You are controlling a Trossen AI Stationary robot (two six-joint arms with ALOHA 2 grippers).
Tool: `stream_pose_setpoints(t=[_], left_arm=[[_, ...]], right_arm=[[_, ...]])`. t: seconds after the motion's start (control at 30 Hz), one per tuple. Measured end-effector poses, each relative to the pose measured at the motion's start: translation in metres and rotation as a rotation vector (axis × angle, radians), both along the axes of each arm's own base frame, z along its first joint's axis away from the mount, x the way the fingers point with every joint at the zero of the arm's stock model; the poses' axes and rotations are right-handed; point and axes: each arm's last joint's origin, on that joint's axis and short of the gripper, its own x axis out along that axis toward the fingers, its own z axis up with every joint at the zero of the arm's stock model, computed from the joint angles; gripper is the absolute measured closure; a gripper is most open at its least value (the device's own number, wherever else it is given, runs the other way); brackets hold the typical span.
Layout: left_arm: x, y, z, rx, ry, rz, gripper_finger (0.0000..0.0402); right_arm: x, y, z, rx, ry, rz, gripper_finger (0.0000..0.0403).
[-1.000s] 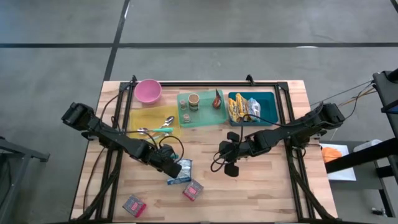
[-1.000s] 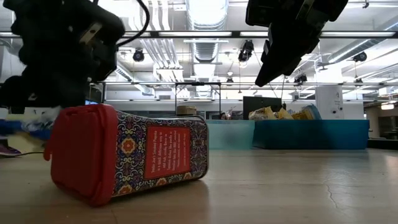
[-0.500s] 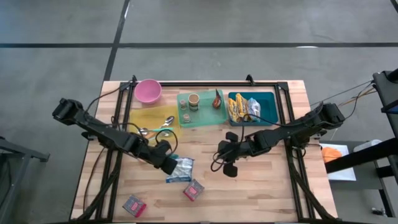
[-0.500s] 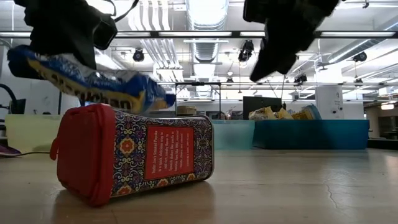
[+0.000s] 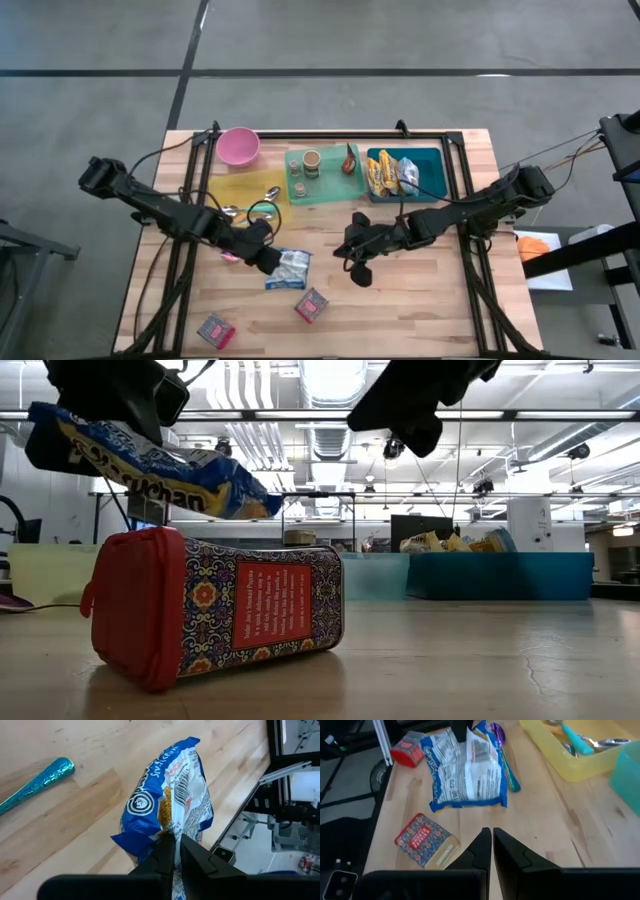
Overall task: Pick & Place Food Item
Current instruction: Put the blue noodle pack into the blue bin
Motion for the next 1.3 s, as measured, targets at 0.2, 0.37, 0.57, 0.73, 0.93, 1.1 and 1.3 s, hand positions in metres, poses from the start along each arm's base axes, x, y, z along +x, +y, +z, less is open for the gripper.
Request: stream_pose_setpoints(t=[0.2,0.37,0.57,0.73,0.93,1.1,1.3], left_arm=[[-0.002,0.003,0.007,-0.03,-0.031,-0.009,0.0375],[-0.004,0.005,0.012,-0.044,-0.053,-0.009,0.0375],[-0.003,0.007,0.016,-0.071,-0.077,-0.004,0.0375],[-0.001,0.009,0.018,-0.108,-0.095,-0.022,0.0375],[0.0,0.012,0.018,-0.132,-0.084,-0.035,0.0375],[0.002,0.016,0.018,-0.144,-0.081,-0.027,0.0382],[0.005,0.021,0.02,-0.165,-0.1,-0.022,0.0395]], right_arm=[[0.001,0.0,0.001,-0.023,-0.016,0.02,0.0386],[0.002,0.002,0.004,-0.012,-0.044,0.084,0.0385],[0.004,0.005,0.0,-0.012,-0.036,0.112,0.0358],[0.014,0.017,-0.019,-0.146,-0.062,0.229,0.0282],[0.024,0.029,-0.041,-0.301,-0.08,0.31,0.0189],[0.023,0.032,-0.048,-0.474,-0.06,0.259,0.0156],[0.02,0.041,-0.045,-0.633,-0.076,0.241,0.0148]])
